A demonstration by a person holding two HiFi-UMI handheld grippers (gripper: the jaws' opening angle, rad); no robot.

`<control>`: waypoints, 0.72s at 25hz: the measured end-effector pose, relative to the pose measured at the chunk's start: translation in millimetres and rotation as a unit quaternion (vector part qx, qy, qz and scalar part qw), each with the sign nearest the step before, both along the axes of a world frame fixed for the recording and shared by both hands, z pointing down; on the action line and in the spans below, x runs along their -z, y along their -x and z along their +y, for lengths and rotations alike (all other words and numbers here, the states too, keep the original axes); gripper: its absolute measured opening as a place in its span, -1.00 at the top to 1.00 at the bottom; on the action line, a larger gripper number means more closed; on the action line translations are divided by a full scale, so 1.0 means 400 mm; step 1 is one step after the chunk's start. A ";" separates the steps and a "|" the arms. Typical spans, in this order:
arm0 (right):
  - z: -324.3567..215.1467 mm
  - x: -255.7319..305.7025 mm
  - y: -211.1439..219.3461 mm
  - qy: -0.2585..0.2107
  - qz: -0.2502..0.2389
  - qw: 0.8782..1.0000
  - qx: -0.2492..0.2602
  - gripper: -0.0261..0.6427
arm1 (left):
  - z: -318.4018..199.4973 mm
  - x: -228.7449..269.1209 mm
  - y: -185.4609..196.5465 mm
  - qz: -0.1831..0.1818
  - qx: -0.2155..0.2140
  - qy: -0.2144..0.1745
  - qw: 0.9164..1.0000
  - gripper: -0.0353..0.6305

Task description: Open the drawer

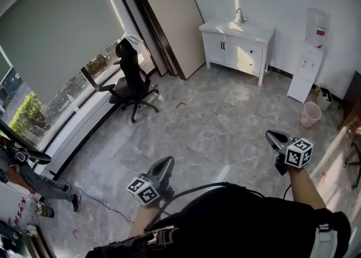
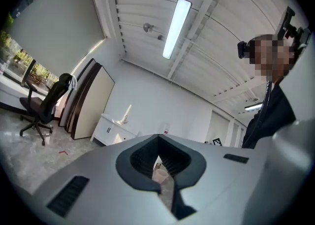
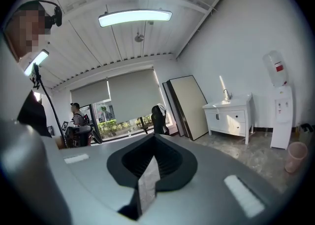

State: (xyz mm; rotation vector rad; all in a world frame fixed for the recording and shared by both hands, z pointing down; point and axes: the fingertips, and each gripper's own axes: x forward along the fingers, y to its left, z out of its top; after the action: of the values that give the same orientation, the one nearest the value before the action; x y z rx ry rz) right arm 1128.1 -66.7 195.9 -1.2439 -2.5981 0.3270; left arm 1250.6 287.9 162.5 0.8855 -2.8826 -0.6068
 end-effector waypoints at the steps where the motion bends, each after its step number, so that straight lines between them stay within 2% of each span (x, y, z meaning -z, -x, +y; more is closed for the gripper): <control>1: 0.009 -0.008 0.017 -0.001 0.004 1.000 -0.001 0.92 | 0.010 -0.003 0.022 0.001 -0.001 -0.001 1.000 0.89; 6: 0.074 -0.025 0.133 -0.008 0.011 1.000 -0.020 0.92 | 0.086 -0.021 0.167 -0.005 -0.020 -0.013 1.000 0.89; 10: 0.181 0.002 0.228 -0.012 -0.004 0.999 -0.035 0.92 | 0.197 -0.014 0.300 -0.017 -0.036 -0.017 0.999 0.89; 18: 0.381 0.079 0.409 -0.004 -0.016 0.996 -0.086 0.92 | 0.433 0.044 0.541 -0.025 -0.080 0.002 0.997 0.89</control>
State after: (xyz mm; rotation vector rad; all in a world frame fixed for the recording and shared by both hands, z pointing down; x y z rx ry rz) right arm 964.6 85.7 164.3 -1.0329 -2.7381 0.3284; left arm 1034.1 461.2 144.9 1.1315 -2.8179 -0.5713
